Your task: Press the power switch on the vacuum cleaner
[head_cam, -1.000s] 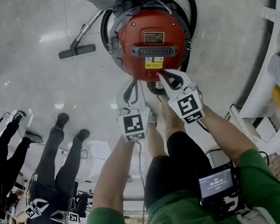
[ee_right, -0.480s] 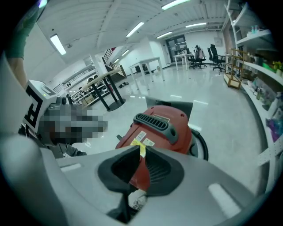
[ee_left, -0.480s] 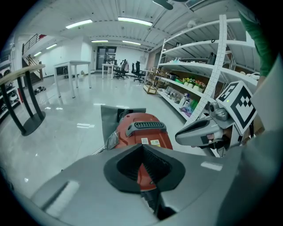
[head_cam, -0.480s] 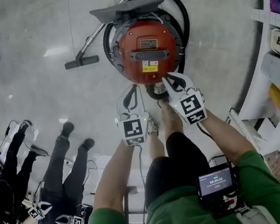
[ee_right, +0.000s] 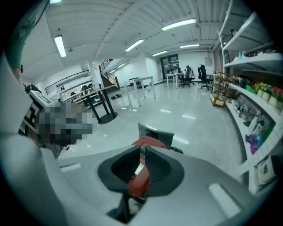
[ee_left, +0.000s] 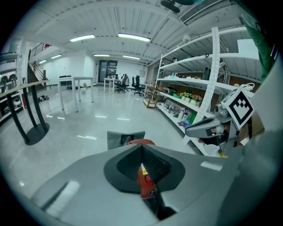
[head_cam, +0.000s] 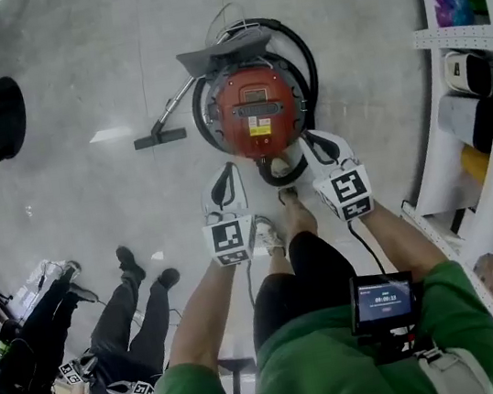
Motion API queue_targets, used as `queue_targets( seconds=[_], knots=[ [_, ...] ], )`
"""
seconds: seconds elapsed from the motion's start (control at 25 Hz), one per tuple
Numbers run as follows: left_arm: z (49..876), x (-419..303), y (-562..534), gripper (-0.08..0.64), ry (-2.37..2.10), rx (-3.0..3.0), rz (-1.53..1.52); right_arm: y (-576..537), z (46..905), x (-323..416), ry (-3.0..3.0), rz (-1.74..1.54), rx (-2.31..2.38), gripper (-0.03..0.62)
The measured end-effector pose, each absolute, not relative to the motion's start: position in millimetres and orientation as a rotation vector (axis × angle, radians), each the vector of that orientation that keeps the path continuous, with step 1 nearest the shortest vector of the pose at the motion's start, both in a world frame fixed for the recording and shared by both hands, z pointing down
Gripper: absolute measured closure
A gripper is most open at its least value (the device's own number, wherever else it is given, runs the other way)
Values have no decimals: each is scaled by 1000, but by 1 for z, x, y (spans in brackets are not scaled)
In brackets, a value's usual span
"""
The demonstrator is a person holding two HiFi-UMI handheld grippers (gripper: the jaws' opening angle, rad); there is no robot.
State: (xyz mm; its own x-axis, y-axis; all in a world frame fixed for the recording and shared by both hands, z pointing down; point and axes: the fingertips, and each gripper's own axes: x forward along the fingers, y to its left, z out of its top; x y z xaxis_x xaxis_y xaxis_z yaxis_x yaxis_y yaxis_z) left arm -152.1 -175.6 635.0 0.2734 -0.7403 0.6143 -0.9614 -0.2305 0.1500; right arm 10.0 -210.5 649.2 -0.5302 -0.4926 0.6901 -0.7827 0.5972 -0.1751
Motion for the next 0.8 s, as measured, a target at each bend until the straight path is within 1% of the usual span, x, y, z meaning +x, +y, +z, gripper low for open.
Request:
queue_targets(
  seconds=[0.2, 0.52, 0.8],
  knots=[
    [583, -170, -169, 554, -1581, 2077, 525, -214, 588, 13, -2276, 577, 1091, 566],
    [490, -179, -129, 554, -1647, 2147, 398, -177, 494, 7, -2363, 509, 1163, 566],
    [423, -183, -96, 554, -1716, 2185, 280, -154, 414, 28, -2410, 411, 1285, 566]
  ],
)
